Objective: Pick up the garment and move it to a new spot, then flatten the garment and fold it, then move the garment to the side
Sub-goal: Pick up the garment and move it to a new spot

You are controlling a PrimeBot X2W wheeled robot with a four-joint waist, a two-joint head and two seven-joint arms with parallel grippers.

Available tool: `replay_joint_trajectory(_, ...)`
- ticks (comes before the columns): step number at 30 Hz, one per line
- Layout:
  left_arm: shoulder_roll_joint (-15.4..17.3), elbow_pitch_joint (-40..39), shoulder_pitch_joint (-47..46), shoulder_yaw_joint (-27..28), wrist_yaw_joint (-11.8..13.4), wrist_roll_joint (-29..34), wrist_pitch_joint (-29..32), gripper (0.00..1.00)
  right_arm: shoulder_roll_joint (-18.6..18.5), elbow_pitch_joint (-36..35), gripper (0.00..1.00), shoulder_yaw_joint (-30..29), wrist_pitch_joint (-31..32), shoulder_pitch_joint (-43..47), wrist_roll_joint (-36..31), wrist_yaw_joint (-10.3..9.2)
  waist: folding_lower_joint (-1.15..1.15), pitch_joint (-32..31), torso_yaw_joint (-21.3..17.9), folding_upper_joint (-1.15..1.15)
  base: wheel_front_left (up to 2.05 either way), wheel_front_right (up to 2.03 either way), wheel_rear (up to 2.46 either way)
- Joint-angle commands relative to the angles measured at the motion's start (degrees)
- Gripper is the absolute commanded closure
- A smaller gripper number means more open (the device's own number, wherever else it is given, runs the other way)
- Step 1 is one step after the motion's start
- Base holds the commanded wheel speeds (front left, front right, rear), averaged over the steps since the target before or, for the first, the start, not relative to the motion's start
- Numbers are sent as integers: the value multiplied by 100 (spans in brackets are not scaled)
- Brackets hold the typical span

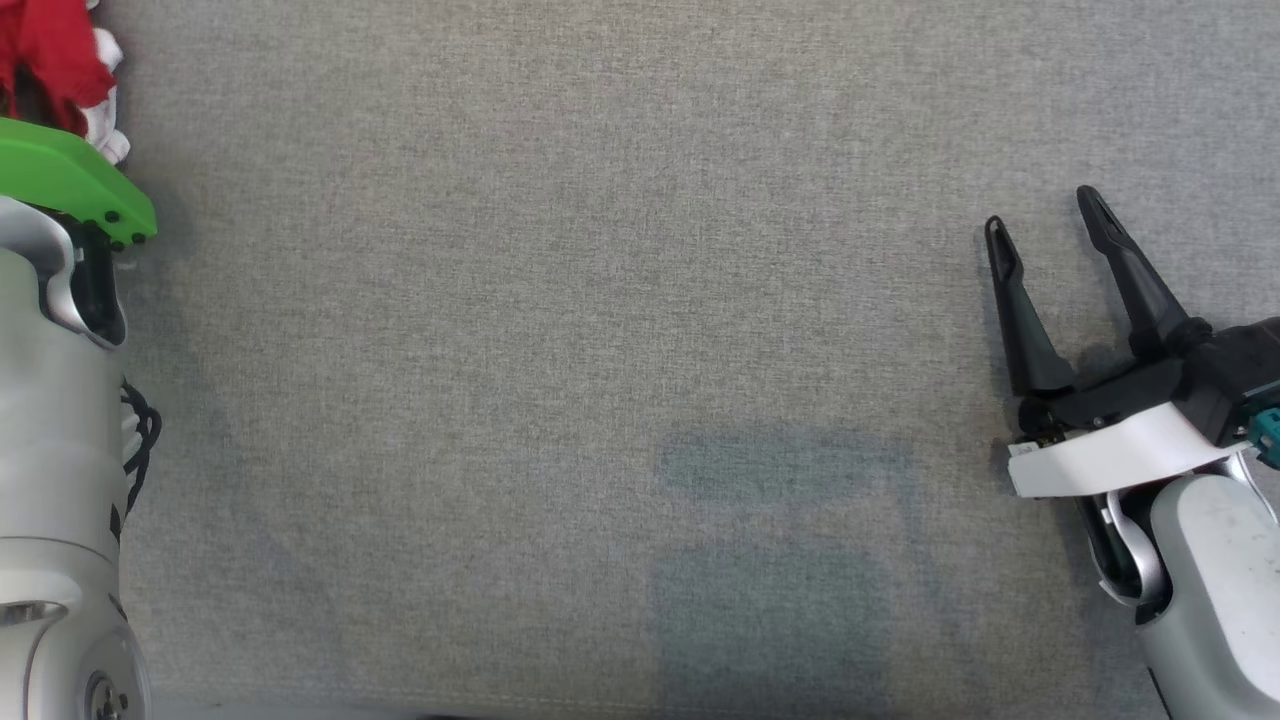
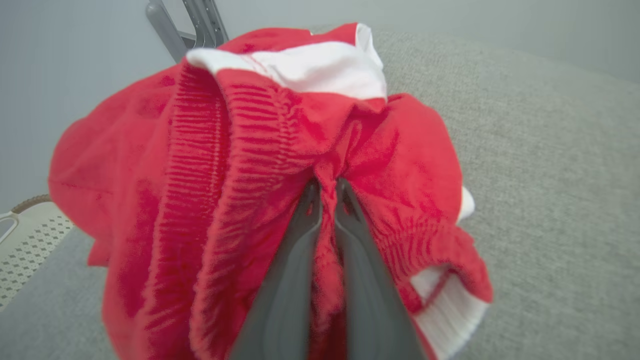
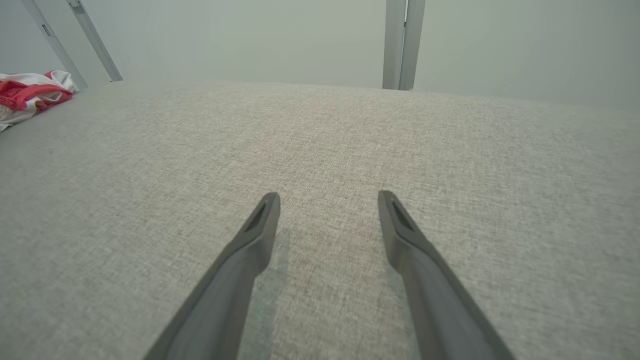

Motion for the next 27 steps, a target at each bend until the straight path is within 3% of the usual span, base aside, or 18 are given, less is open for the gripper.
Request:
replay_joint_trajectory(1,63,-150,54,-15,-115,17,-413,100,110,95,0,32,10,-32,28,-7,0,-183,-123,0,0,0,0)
replay_joint_trajectory(10,-66,-905,335,-52,-392,-102,-818,100,570,229,0,-178,6,136,93,-7,0,-811,-344,0,0,0,0)
replay_joint_trajectory(18,-520,-2012,980,-337,-492,-260,-824,100,900,405,0,-199,5,533,123,-7,0,-1759,-626,0,0,0,0)
replay_joint_trajectory(27,-900,-3087,1981,-1130,-499,-650,-539,100,1053,461,0,-256,5,974,139,-7,0,-2625,-1416,0,0,0,0)
